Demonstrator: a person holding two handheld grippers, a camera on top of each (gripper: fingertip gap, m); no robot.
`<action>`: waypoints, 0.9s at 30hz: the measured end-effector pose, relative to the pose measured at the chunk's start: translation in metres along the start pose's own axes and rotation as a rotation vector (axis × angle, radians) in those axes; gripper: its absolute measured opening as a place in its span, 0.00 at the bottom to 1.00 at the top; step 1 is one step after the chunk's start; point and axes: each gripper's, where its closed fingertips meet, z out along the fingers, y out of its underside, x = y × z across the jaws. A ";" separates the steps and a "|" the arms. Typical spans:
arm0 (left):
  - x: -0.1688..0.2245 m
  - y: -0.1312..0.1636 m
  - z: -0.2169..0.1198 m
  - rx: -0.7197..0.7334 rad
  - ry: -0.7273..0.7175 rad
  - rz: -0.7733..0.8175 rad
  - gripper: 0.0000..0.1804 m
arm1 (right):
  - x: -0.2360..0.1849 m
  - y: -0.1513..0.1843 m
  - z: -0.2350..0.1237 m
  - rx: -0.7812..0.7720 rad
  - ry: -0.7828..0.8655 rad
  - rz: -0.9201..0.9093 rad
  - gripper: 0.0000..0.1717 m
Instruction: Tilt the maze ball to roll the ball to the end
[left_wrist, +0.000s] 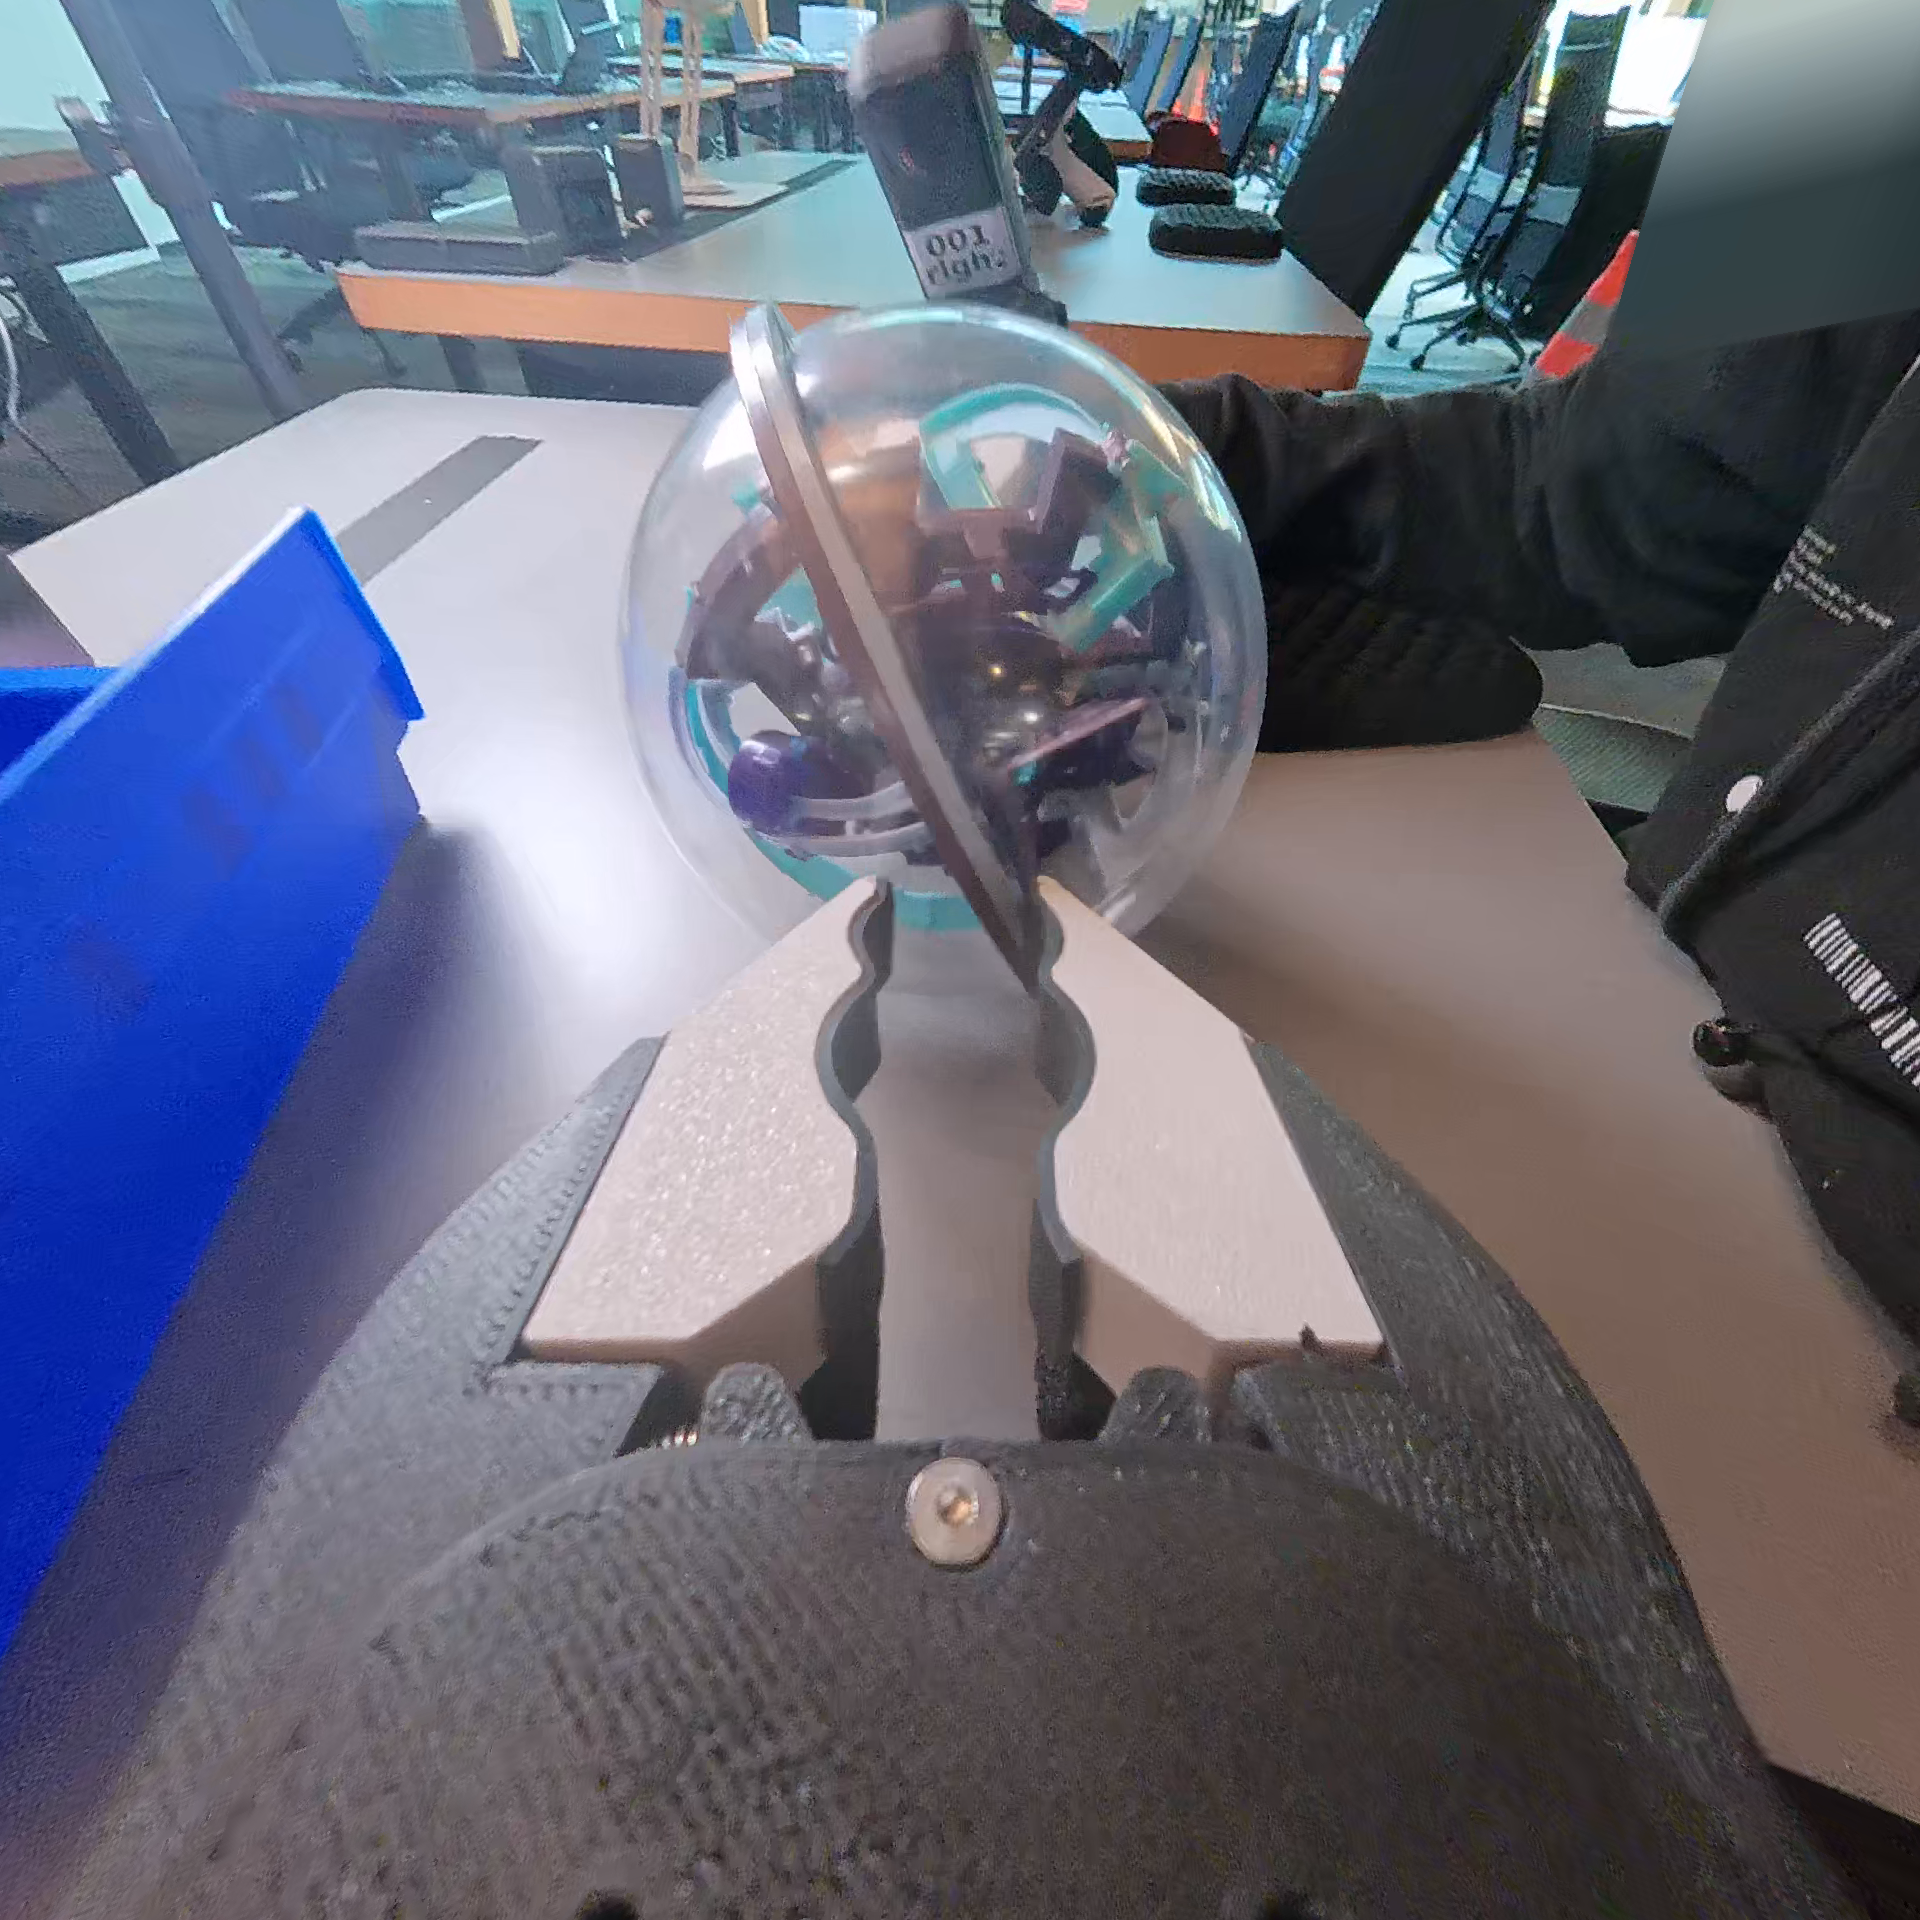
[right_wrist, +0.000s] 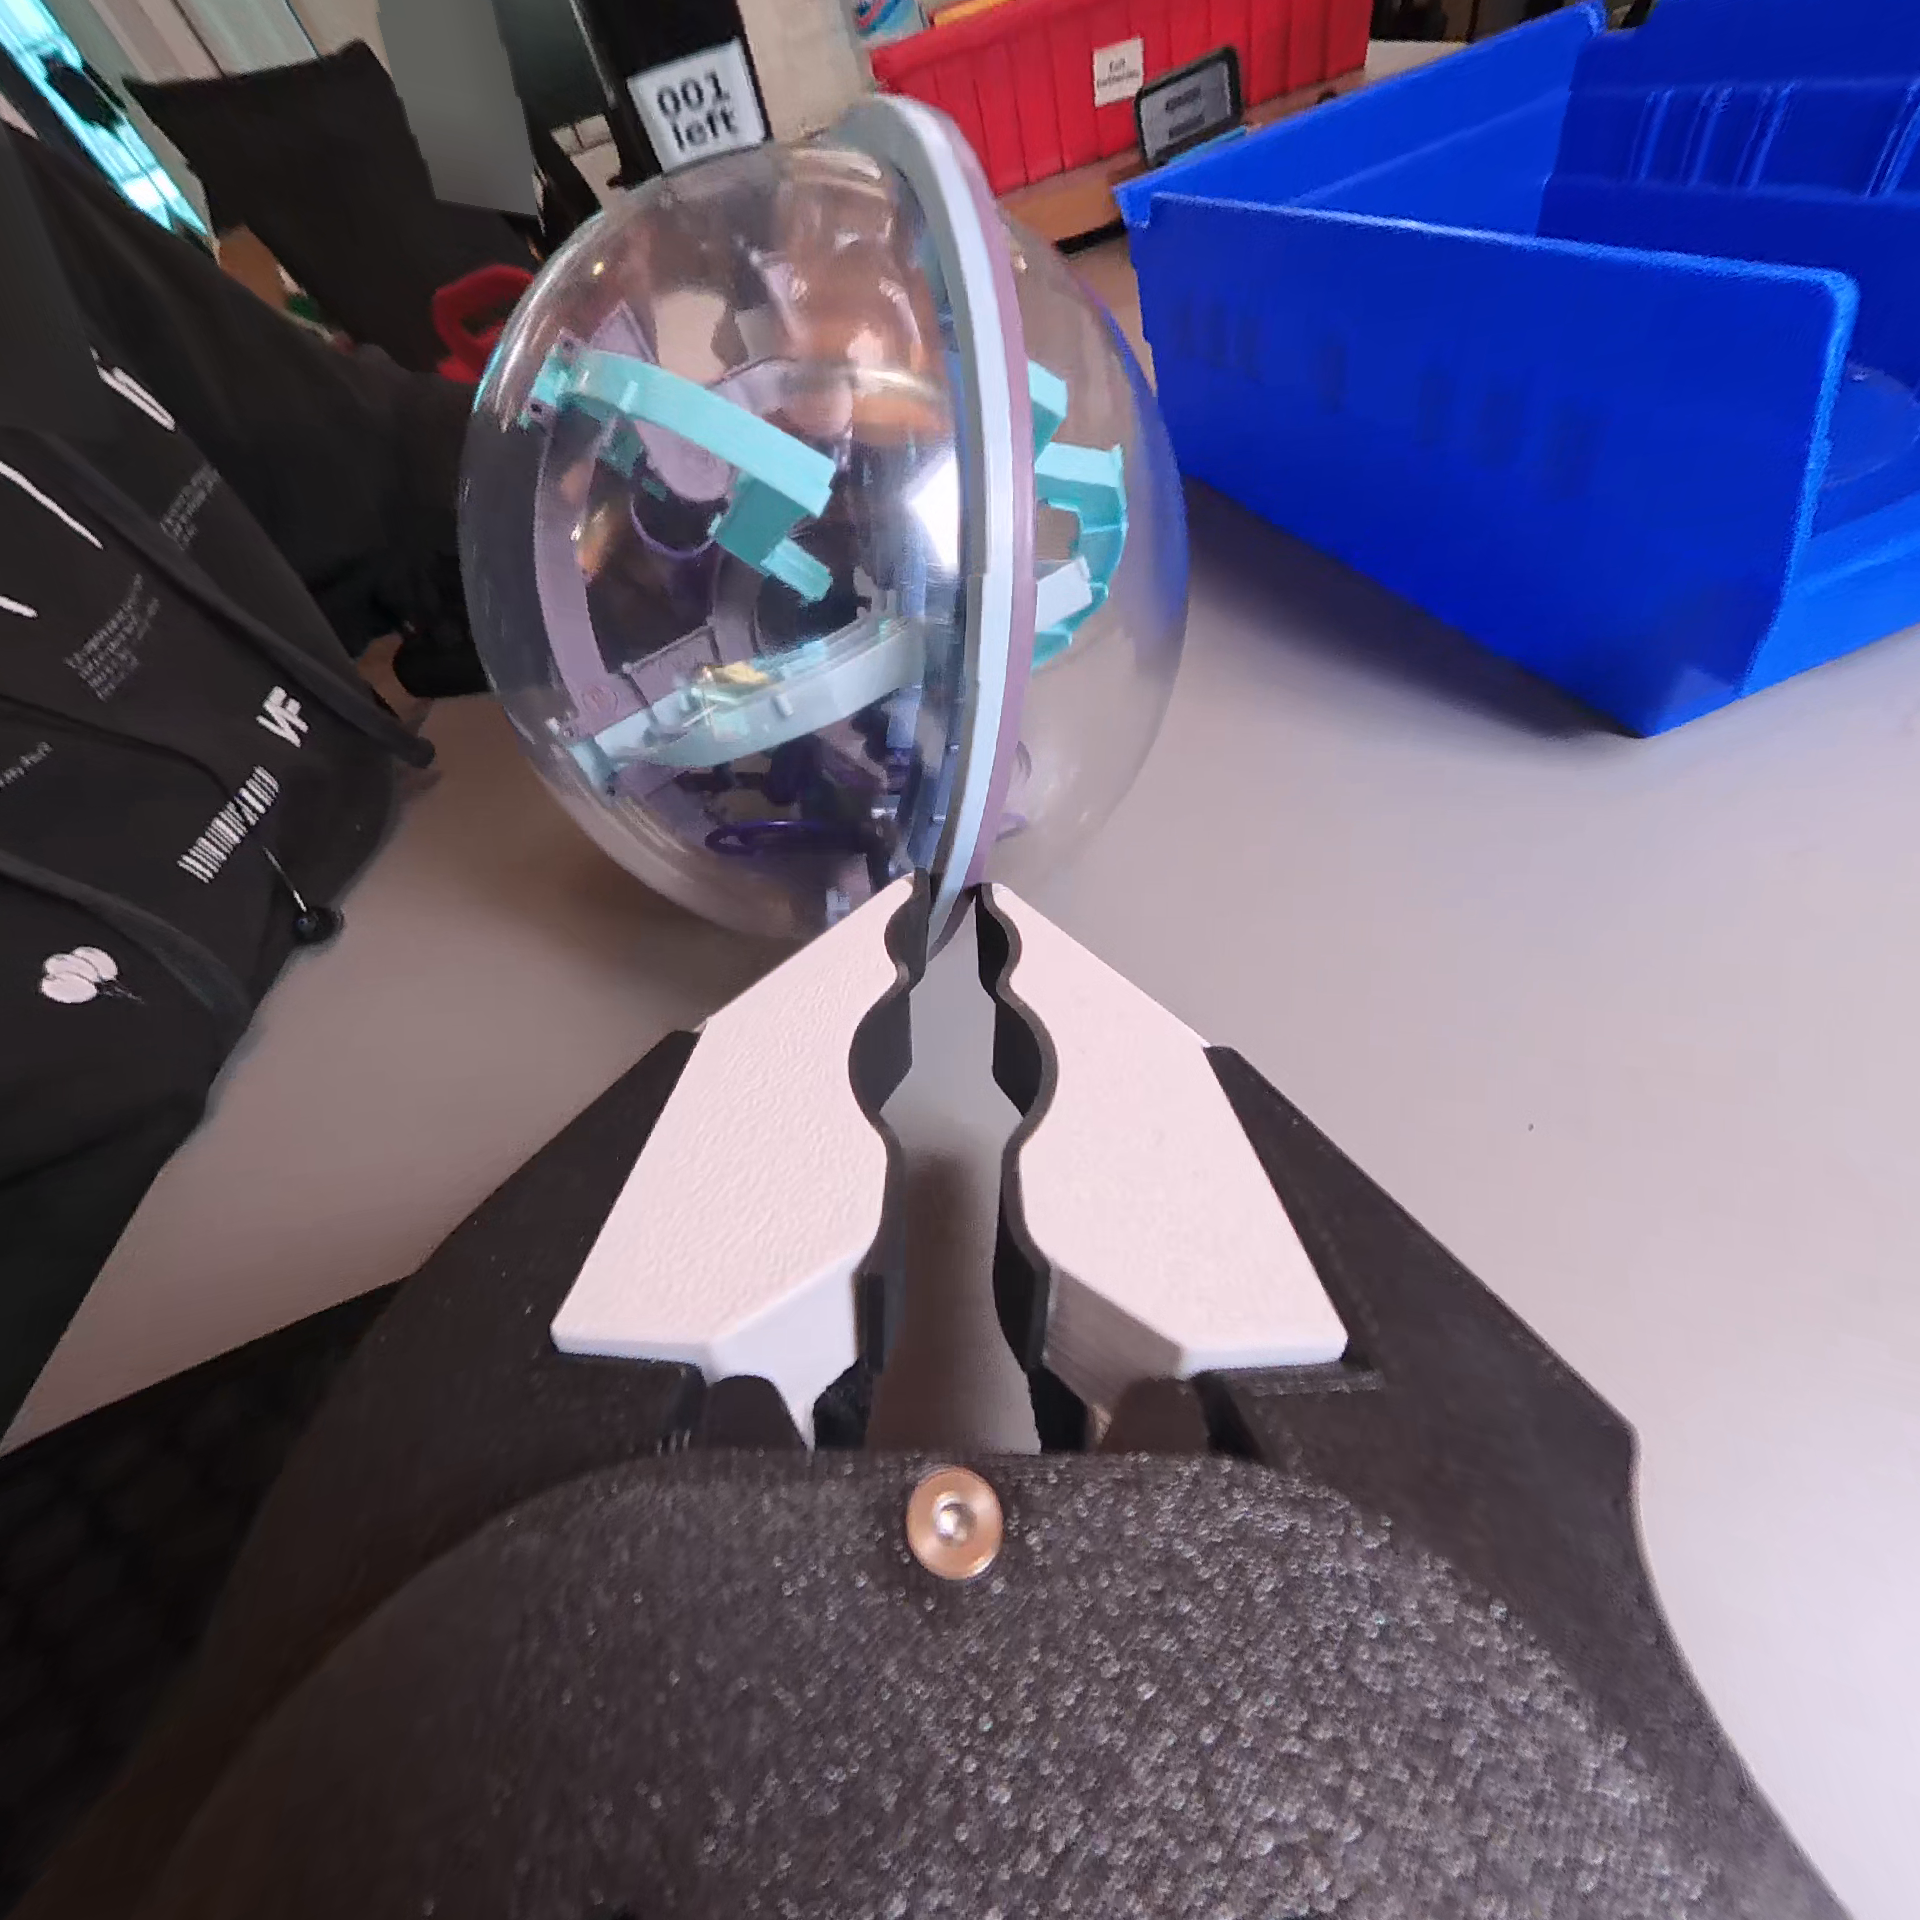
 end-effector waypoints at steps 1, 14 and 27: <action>-0.001 -0.003 -0.001 0.014 -0.008 -0.003 0.07 | -0.001 0.002 0.001 -0.016 0.001 -0.009 0.04; -0.006 -0.031 -0.002 0.121 -0.046 0.004 0.05 | -0.007 0.015 0.001 -0.153 0.038 -0.081 0.28; -0.013 -0.055 0.016 0.199 0.006 0.014 0.04 | 0.000 -0.022 -0.020 0.182 -0.112 0.098 0.15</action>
